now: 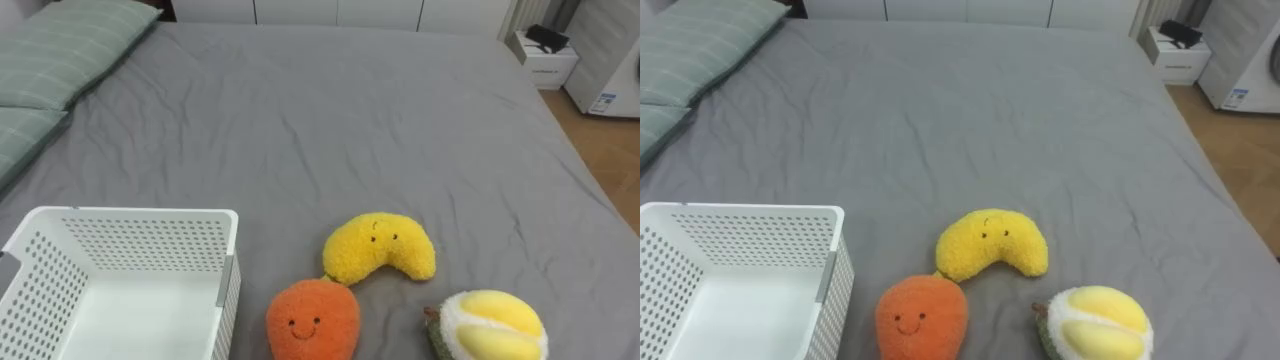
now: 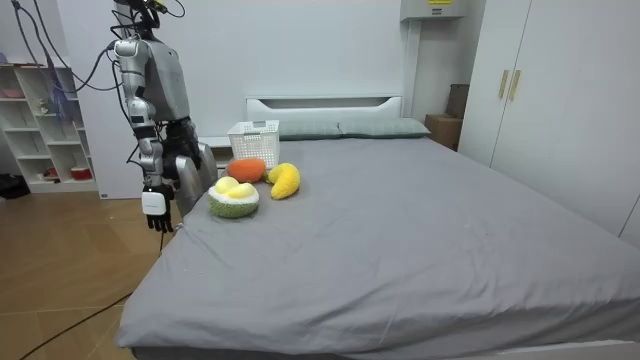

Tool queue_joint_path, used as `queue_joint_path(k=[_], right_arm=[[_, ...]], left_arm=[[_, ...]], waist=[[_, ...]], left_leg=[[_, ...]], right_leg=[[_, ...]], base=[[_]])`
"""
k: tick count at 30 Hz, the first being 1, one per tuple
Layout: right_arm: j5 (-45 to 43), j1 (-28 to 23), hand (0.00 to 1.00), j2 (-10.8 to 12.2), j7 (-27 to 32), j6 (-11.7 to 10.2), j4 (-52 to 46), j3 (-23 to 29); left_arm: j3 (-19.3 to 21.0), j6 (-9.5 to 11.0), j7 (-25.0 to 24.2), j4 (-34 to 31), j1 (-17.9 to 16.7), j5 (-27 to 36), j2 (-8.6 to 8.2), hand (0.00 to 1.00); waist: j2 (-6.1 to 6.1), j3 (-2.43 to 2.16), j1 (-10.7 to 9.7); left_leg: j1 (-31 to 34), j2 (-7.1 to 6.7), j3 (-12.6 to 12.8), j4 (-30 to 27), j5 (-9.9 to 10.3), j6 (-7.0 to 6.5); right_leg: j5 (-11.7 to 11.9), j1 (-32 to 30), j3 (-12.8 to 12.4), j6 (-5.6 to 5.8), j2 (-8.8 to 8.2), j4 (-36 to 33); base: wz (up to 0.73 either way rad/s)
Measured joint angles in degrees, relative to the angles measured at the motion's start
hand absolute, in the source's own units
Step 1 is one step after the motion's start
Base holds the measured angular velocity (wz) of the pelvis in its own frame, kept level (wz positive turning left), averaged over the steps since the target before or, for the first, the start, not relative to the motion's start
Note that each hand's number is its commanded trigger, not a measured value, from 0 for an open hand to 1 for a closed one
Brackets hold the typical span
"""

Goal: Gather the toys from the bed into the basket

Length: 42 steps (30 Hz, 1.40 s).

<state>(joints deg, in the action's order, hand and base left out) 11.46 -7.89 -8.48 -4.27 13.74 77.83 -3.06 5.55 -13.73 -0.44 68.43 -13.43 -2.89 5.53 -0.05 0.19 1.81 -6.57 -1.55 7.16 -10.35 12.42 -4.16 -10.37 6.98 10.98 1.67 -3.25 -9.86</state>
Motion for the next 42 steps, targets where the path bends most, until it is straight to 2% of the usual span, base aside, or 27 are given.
queue_joint_path(k=[10,16,18,21,24,27,30,32,34,36,37,42], right_arm=[[2.9,-0.2,0.00,0.0,-0.1,0.0,0.2,0.0],[8.2,-0.8,0.00,0.1,1.5,0.1,0.7,0.7],[9.8,-1.4,0.00,0.1,2.3,0.1,0.7,2.3],[11.6,-2.1,0.00,0.1,3.9,0.1,0.5,6.0],[13.3,-2.5,0.00,0.0,5.2,0.1,0.5,10.6],[14.2,-2.5,0.00,-0.6,7.7,0.2,-2.0,16.3],[17.1,-2.1,0.00,-3.3,11.1,-0.1,-13.1,22.0],[17.3,-0.6,0.00,-4.9,14.6,-2.4,-23.2,25.5],[17.1,-0.2,0.00,-5.3,16.9,-4.0,-32.2,25.9],[16.4,0.6,0.00,-5.5,18.4,-5.4,-39.4,26.0],[15.3,1.3,0.00,-5.5,19.3,-5.5,-43.6,26.0],[8.0,2.7,0.00,-5.5,21.2,-6.8,-58.6,24.2]], left_arm=[[1.7,0.4,1.5,-0.9,0.5,0.2,0.11,0.00],[3.0,0.5,1.9,-1.1,0.5,1.2,0.22,0.00],[3.5,0.6,1.9,-1.3,0.5,1.2,0.27,0.00],[5.6,0.9,1.9,-2.5,0.1,2.2,0.47,0.00],[9.1,1.6,2.2,-2.8,0.1,2.2,0.55,0.00],[10.8,2.3,2.6,-4.9,-0.3,2.4,1.27,0.00],[11.8,2.9,2.7,-7.0,-0.7,3.7,3.04,0.00],[12.4,4.4,2.8,-7.6,-0.7,5.1,4.32,0.00],[12.1,4.6,2.8,-7.8,-1.0,5.7,4.42,0.00],[11.5,5.1,2.7,-8.5,-1.2,5.8,4.41,0.00],[11.4,5.3,2.6,-9.2,-1.5,5.8,4.40,0.00],[11.0,5.6,2.7,-9.1,-1.8,6.3,3.96,0.00]], waist=[[-0.43,0.09,0.0],[-0.55,0.16,-0.2],[-0.57,0.17,-0.3],[-0.93,0.24,-1.5],[-1.41,0.19,-1.9],[-2.22,0.47,-2.9],[-3.03,0.46,-3.7],[-3.63,0.33,-4.5],[-4.03,0.29,-4.7],[-4.03,-0.07,-5.0],[-4.34,-0.23,-4.7],[-4.30,-0.30,-4.3]], left_leg=[[-0.1,0.00,0.0,0.1,0.0,0.01],[0.0,-0.01,0.0,0.2,0.0,0.02],[0.0,-0.02,0.0,0.4,0.0,0.02],[0.0,-0.01,0.1,0.5,0.0,0.03],[0.0,0.01,0.6,0.9,0.0,0.03],[0.0,0.00,1.0,1.1,-0.1,0.02],[0.1,0.08,2.0,1.1,0.0,0.00],[0.1,0.08,2.1,1.1,0.0,-0.01],[0.3,0.11,2.2,1.1,0.0,-0.01],[0.9,0.17,2.1,0.9,0.0,0.00],[1.2,0.24,2.2,0.8,-0.1,0.03],[1.5,0.40,2.1,0.8,-0.1,0.08]], right_leg=[[0.0,0.0,0.0,0.00,0.01,0.0],[0.0,0.1,0.0,0.03,0.01,0.1],[0.0,0.3,0.0,0.03,0.02,0.1],[0.0,-0.1,0.0,0.05,0.01,0.2],[0.0,-0.6,-0.7,0.05,0.09,0.0],[0.0,-1.0,-1.4,0.03,0.18,-0.2],[0.1,-1.5,-2.4,0.03,0.29,-0.8],[0.2,-1.9,-2.6,0.08,0.32,-0.8],[0.3,-2.1,-2.9,0.06,0.39,-0.8],[0.3,-2.4,-2.6,0.06,0.40,-0.6],[0.4,-3.0,-2.7,0.04,0.44,-0.7],[0.7,-3.0,-2.9,0.02,0.59,-0.8]], base=[[0.00],[0.00],[0.00],[-0.01],[-0.12],[-0.12],[-0.15],[-0.05],[-0.02],[0.04],[0.00],[0.03]])
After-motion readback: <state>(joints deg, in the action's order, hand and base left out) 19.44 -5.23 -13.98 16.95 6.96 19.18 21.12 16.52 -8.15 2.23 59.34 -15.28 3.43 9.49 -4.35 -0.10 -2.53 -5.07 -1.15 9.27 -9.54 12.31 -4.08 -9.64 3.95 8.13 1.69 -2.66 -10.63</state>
